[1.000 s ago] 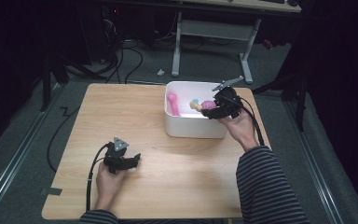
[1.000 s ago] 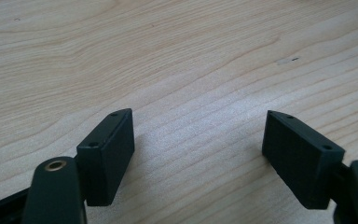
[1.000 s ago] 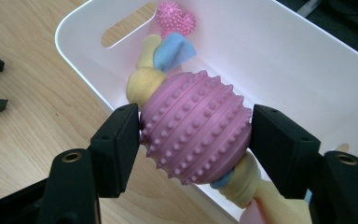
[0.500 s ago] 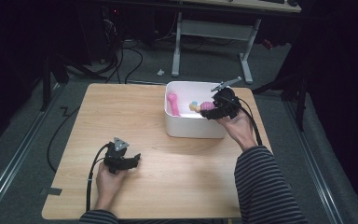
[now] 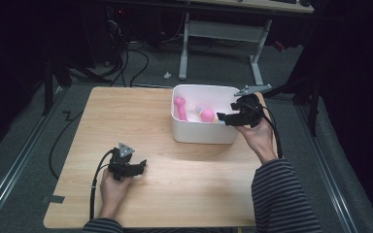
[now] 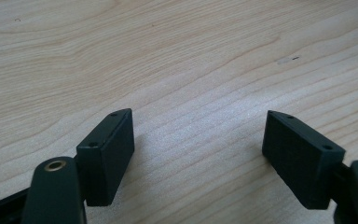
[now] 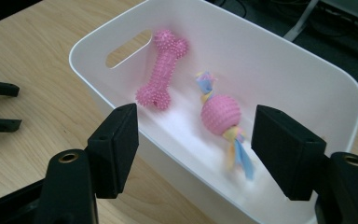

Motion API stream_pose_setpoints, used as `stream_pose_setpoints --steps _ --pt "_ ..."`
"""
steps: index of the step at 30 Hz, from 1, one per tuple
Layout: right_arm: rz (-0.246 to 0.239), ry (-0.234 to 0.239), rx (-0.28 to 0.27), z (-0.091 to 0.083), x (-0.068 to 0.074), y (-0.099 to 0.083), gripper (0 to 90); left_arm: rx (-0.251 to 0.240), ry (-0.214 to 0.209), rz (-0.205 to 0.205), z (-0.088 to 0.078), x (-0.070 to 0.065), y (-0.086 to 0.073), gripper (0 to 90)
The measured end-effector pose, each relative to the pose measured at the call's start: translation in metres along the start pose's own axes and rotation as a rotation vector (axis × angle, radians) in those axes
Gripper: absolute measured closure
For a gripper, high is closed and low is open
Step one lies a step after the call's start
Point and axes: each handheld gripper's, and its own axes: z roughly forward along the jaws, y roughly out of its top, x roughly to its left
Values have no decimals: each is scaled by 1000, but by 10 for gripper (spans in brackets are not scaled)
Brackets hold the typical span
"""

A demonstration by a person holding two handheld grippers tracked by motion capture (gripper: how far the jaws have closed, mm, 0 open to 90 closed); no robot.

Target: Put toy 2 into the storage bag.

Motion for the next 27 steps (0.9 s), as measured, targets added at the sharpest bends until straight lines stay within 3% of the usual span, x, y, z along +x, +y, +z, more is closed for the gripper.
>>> stream_pose_setpoints --steps 13,27 --pt "40 -30 -98 -42 -9 -25 362 -1 0 0 0 0 0 255" --pt "59 -63 -177 -76 -9 -47 385 0 0 0 0 0 0 255"
